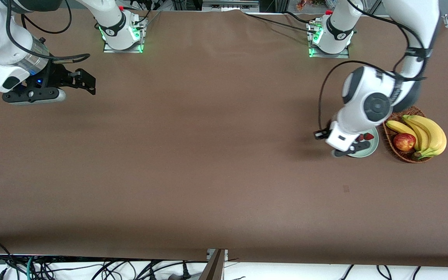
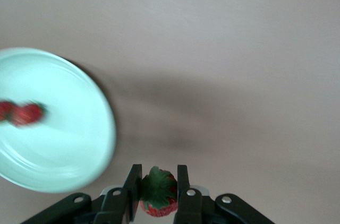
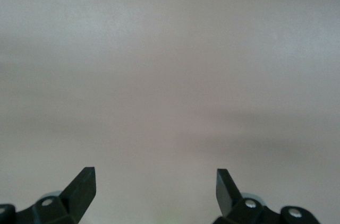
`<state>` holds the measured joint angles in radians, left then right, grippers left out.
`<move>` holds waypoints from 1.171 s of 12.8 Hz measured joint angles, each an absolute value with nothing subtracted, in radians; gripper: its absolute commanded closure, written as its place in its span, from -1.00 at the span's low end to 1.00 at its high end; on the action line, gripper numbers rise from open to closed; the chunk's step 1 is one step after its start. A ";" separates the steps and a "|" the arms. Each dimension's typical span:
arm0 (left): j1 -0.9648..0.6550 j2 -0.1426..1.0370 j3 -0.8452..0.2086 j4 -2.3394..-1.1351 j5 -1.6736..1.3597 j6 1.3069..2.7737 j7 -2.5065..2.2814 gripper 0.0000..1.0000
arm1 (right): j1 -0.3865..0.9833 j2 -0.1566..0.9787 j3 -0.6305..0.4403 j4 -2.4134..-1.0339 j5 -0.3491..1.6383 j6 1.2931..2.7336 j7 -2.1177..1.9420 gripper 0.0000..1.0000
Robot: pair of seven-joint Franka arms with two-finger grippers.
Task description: Collect all strawberries into plate
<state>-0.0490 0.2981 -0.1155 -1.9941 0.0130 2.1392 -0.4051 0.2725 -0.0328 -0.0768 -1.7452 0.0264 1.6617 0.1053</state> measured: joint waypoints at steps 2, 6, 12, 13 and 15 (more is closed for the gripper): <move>-0.041 0.309 -0.019 -2.023 -0.021 2.149 -0.196 0.71 | 0.272 -0.033 -0.076 -1.743 0.026 1.662 0.105 -0.99; -0.029 0.363 0.051 -2.145 -0.052 2.363 -0.008 0.51 | 0.272 -0.032 -0.078 -1.742 0.026 1.663 0.098 -0.99; -0.040 0.359 0.047 -2.158 -0.052 2.384 0.021 -1.00 | 0.265 -0.032 -0.105 -1.742 0.026 1.662 0.069 -0.99; -0.040 0.338 0.047 -2.147 -0.052 2.367 0.025 -1.00 | 0.265 -0.032 -0.104 -1.742 0.026 1.663 0.067 -0.99; -0.040 0.265 0.047 -2.107 -0.052 2.278 0.027 -1.00 | 0.265 -0.032 -0.099 -1.741 0.026 1.664 0.065 -0.99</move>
<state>-0.0399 0.2653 0.0475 -2.1068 -0.0520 2.2775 0.0268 0.2655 -0.0320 -0.0992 -1.7414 0.0264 1.6637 0.0655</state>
